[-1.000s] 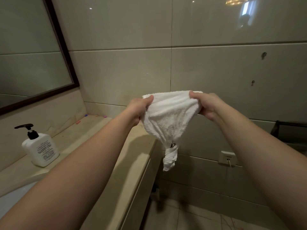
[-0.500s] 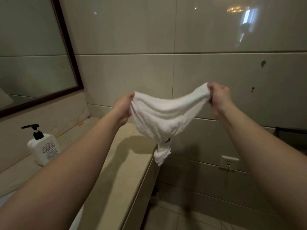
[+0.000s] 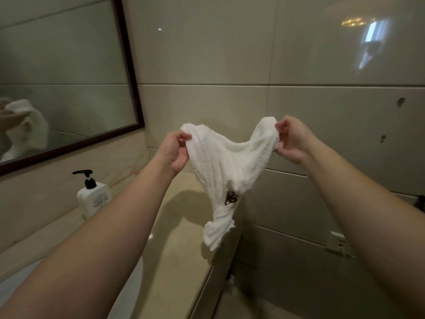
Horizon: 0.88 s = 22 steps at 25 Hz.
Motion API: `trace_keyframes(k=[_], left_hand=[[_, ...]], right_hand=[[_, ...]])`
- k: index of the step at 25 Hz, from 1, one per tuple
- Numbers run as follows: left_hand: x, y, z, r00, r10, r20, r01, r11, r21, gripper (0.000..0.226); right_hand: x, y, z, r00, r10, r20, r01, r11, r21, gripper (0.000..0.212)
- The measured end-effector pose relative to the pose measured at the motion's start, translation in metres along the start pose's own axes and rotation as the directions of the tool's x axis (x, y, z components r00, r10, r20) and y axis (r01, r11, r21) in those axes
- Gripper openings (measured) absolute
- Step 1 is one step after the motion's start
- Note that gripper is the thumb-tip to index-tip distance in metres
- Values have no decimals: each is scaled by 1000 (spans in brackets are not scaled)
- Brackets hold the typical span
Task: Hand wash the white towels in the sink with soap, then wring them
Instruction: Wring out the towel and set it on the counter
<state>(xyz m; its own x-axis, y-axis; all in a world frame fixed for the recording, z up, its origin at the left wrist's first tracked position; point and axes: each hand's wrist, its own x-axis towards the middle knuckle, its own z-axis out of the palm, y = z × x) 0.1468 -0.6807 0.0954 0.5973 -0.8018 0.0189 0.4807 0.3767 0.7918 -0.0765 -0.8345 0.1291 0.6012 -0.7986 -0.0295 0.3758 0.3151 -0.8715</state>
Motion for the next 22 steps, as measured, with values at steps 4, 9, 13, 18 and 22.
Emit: trace_keyframes(k=[4,9,13,18,22], left_hand=[[2,13,-37,995,89,-43,-71,946,315,32],[5,-25,-137,935,-92,-342,279,784,555,13],[3,-52,-188,924,-175,-339,366,663,653,24],[-6,-89,-197,959,-44,-279,211,768,605,24],[-7,-106,-194,860,318,-399,252,415,874,28]], right_hand=[[23,53,33,997,62,53,-61,998,-26,26],[56,179,44,975,197,106,-149,926,-346,40],[62,240,43,989,128,70,-79,872,-483,67],[69,262,24,996,-85,9,69,725,-685,36],[65,270,13,994,-111,21,82,580,-811,13]])
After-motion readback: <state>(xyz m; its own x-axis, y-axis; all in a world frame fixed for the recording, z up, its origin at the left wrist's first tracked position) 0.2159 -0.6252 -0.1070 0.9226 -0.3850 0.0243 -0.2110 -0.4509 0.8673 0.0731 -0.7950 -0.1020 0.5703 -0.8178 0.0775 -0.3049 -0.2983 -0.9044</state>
